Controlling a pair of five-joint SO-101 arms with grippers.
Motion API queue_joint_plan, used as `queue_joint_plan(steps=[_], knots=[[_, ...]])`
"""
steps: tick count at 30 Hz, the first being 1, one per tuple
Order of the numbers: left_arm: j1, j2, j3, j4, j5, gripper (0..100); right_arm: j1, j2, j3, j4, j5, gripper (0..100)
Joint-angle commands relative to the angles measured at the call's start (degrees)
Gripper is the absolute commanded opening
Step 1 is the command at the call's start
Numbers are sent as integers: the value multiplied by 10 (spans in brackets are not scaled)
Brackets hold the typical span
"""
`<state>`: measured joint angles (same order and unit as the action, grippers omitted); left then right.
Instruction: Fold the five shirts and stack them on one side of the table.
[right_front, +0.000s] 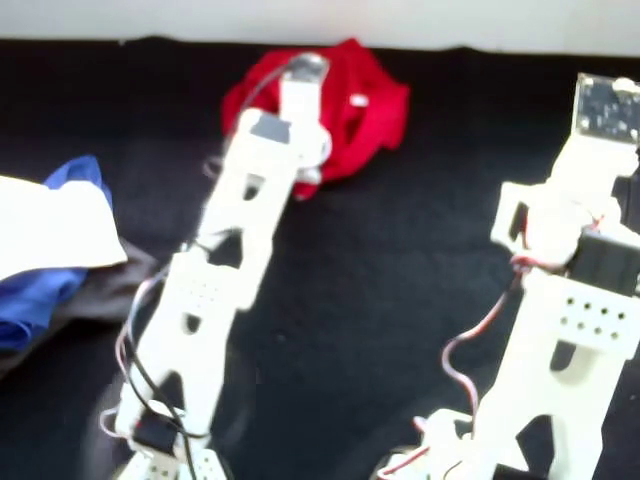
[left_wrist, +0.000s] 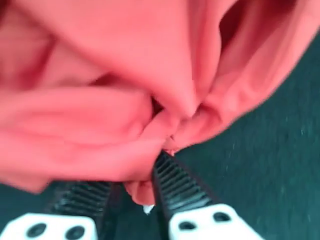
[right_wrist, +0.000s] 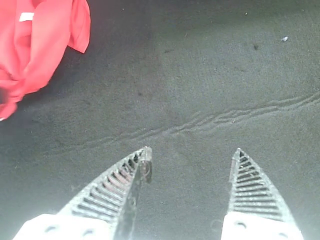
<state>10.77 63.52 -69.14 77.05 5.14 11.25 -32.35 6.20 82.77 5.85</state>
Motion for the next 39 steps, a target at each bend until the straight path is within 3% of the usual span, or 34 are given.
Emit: queue_joint_plan(steps=[1,5,11,15,19,22,26,32,39], knots=[[-29,-8,-102,122,-30,8,5,-14,-25,2,-2,247],[-59,-7,-220,241,-30,8,5,-14,-25,1,-2,247],[-120,-56,-215,254,-30,8,4,-14,-25,-2,-4,247],[-165,-195,-77,254,-30,8,4,-13,-25,-2,-4,247],[-204,-385,194,251,-96,8,2,-12,-26,-3,-4,247],[-235,-502,401,244,-143,8,-33,4,-29,-15,-3,247],[-294,-595,581,148,-165,8,-112,80,-50,-22,-5,247],[-316,-652,695,25,-164,9,-259,247,-142,-33,-6,248],[-314,-662,698,9,-163,11,-388,491,-271,-65,-6,249]])
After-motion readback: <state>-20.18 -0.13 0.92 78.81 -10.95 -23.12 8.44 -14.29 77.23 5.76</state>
